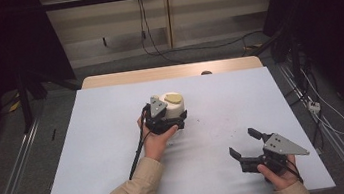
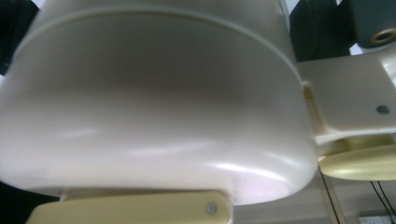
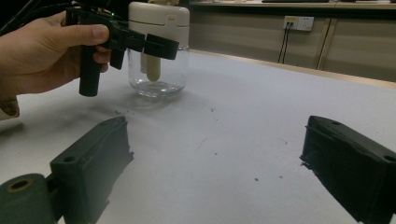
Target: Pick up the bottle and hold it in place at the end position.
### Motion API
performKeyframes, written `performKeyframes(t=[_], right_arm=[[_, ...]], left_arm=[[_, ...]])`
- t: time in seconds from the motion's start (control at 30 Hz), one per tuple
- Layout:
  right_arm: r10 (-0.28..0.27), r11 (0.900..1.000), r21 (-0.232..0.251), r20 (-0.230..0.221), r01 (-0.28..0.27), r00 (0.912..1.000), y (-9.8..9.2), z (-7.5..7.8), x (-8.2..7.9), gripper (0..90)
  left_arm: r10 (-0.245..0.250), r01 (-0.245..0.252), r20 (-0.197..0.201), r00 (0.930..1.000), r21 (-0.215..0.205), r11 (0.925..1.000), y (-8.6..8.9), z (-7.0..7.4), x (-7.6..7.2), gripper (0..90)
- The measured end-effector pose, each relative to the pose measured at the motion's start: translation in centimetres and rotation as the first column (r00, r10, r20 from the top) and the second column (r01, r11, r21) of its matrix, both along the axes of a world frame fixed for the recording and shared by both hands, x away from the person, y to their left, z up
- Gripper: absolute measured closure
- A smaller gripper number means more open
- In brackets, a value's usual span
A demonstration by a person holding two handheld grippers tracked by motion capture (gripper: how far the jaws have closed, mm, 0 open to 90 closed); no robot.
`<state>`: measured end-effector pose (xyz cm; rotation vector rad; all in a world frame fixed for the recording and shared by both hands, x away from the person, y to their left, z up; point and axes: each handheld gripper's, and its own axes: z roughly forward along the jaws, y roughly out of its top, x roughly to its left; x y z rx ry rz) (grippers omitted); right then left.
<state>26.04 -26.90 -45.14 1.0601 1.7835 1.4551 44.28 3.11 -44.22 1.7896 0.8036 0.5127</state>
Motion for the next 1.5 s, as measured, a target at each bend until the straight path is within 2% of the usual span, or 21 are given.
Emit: performKeyframes(t=[0.2,0.4,0.63,1.5], right_arm=[[0.002,1.000,-0.001,0.000,-0.002,1.0000,0.0,0.0,0.0,7.0],[0.002,1.000,0.002,0.000,-0.002,1.0000,0.0,0.0,0.0,7.0],[0.001,1.000,0.002,0.000,-0.001,1.0000,0.0,0.0,0.0,7.0],[0.003,1.000,0.001,-0.005,-0.003,1.0000,0.0,-0.1,0.1,7.0]], left_arm=[[0.002,-0.002,-0.003,1.0000,-0.006,1.0000,-0.2,-0.2,0.1,5.1],[0.005,-0.004,-0.008,1.0000,0.006,1.0000,-0.3,-0.4,0.1,5.1],[0.008,-0.009,-0.008,0.9999,-0.013,0.9999,-0.5,-0.4,0.1,5.1],[0.012,-0.012,-0.008,0.9999,-0.004,0.9999,-1.2,-0.8,0.2,5.1]])
